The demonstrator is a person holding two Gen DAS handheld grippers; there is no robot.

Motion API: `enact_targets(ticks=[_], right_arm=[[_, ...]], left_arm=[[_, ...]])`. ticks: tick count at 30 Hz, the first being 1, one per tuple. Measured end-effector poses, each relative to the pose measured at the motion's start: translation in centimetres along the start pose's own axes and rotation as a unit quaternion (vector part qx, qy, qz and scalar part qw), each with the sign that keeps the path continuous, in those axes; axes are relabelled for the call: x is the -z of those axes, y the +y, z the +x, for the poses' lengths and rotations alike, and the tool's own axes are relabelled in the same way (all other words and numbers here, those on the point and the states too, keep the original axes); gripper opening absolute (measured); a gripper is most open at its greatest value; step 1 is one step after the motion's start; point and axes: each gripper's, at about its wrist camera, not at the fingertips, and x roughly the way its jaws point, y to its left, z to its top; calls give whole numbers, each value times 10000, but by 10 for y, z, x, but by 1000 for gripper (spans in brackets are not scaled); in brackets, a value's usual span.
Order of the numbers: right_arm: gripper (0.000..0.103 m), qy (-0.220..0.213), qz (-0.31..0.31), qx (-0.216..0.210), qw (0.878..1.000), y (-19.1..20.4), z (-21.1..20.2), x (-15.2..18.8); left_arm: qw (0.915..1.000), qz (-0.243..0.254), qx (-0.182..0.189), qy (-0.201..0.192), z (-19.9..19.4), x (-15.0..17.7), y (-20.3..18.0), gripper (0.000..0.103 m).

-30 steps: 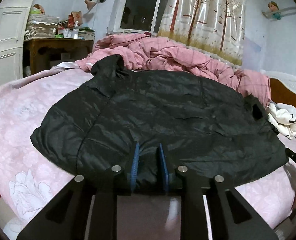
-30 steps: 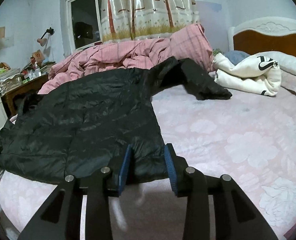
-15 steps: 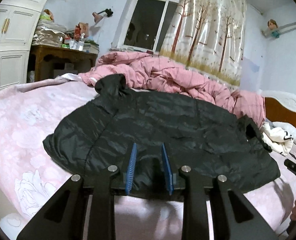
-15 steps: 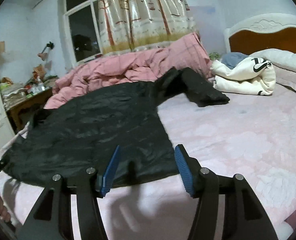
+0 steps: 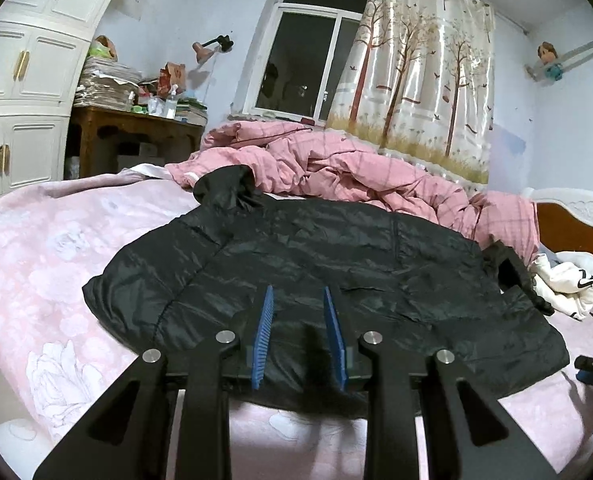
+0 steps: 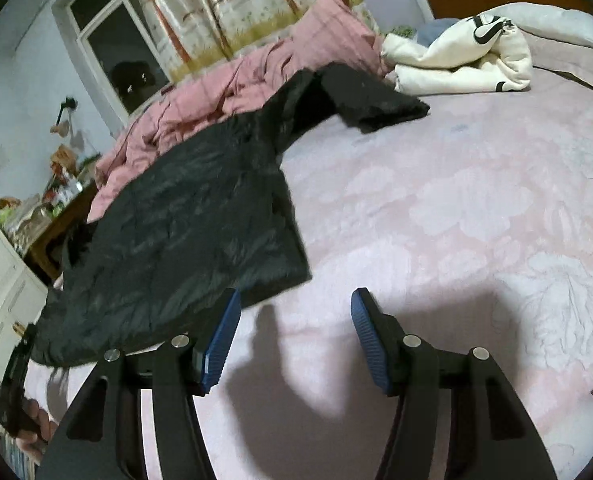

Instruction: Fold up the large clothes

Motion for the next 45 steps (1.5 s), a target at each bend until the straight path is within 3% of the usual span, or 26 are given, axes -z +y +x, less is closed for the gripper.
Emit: enact_targets(ticks=[10, 13, 15, 19, 21, 22, 23, 26, 28, 31, 34, 38, 40, 42, 43, 45], right_arm=[[74, 259, -153, -179, 9994, 9, -11, 23], [86, 199, -186, -212, 9994, 14, -2, 19], [87, 166, -248, -320, 9990, 19, 8, 11], [87, 343, -622, 183, 9973, 36, 36, -11], [77, 280, -735, 156, 9968, 40, 48, -25], [59, 233, -658, 93, 9975, 38, 50, -27], [49, 233, -556, -101, 9981, 33, 54, -28], [37, 240, -251, -623, 9975, 21, 55, -25], [34, 94, -138, -729, 9972, 14, 50, -22], [28, 24, -51, -810, 9967, 9, 51, -22], [28, -9, -143, -831, 9964, 12, 53, -22], [29, 104, -286, -787, 9964, 17, 59, -23], [29, 161, -271, -766, 9966, 17, 63, -24], [28, 187, -288, -703, 9969, 18, 64, -25], [18, 148, -346, -641, 9972, 21, 63, -24], [13, 28, -530, -497, 9974, 28, 59, -22]], left_arm=[[9999, 58, -100, 47, 8, 5, -3, 25], [9998, 162, -81, 20, 7, 5, -7, 25], [9998, 181, -61, -21, 4, 4, -9, 27], [9997, 224, -15, -49, 0, 1, -8, 31], [9997, 241, 33, -19, 0, 0, -5, 32], [9998, 221, 3, 0, 0, -1, -2, 32], [9999, 161, -5, 7, -2, -1, 1, 32], [9999, -108, 57, 33, -8, -4, 14, 41], [9997, -81, -217, -8, -13, -4, 17, 47], [9961, 407, -774, -150, -18, 2, 7, 64], [9959, 527, -730, -29, -19, 8, 3, 65], [9967, -67, -790, 172, -22, 13, 18, 83], [9931, -378, -1055, 357, -19, 16, 26, 85], [9907, -584, -1067, 604, -10, 18, 35, 86], [9888, -701, -1085, 753, -5, 20, 40, 86], [9810, -1110, -1229, 1014, 5, 21, 54, 86]])
